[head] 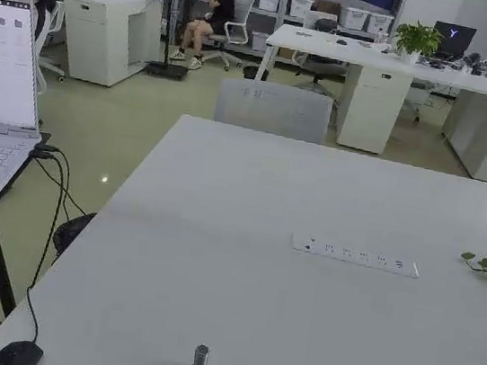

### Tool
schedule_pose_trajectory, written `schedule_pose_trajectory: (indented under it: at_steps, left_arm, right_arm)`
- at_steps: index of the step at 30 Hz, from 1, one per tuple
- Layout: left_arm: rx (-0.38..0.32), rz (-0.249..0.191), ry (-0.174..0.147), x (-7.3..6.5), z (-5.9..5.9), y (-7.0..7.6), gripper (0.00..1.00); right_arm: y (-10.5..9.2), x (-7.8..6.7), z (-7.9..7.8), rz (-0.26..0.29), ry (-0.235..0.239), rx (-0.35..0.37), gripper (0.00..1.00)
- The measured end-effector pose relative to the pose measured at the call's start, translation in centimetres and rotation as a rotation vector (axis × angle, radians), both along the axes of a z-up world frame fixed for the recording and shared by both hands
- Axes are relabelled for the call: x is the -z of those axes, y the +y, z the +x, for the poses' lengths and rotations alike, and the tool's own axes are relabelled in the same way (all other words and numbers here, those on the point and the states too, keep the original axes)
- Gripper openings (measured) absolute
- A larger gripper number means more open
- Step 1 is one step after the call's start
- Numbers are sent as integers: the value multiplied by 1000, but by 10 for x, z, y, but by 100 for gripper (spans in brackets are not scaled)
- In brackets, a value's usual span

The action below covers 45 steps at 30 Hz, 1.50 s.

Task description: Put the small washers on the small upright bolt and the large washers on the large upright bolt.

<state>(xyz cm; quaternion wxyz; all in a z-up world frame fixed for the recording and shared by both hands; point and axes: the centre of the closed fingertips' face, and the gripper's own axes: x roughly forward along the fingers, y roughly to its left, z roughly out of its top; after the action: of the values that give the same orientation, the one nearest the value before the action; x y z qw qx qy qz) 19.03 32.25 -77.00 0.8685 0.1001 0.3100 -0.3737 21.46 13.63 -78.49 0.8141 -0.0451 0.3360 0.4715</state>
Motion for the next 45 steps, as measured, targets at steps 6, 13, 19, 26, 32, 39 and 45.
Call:
schedule_pose_trajectory:
  at_steps: [6,13,19,26,32,39,45]
  left_arm:
    - [12,-12,7,-2,1,-2,84]
    - [6,-54,-16,-8,6,-3,87]
    - [6,-45,-28,-8,9,0,87]
    - [38,-33,-13,-2,4,-1,90]
    - [44,-41,2,-1,2,-3,91]
    - [59,-45,-5,1,2,-4,92]
    - [79,-24,-4,4,1,-7,90]
  right_arm:
    - [4,-2,2,-18,-12,-14,99]
    - [13,-5,4,-18,-17,-30,99]
    - [17,-6,5,-30,-28,-51,99]
    - [23,-1,2,-75,-17,-98,93]
    - [29,-2,3,-85,-30,-119,94]
    - [37,-1,5,-117,-47,-159,92]
    - [43,3,7,-153,-58,-201,90]
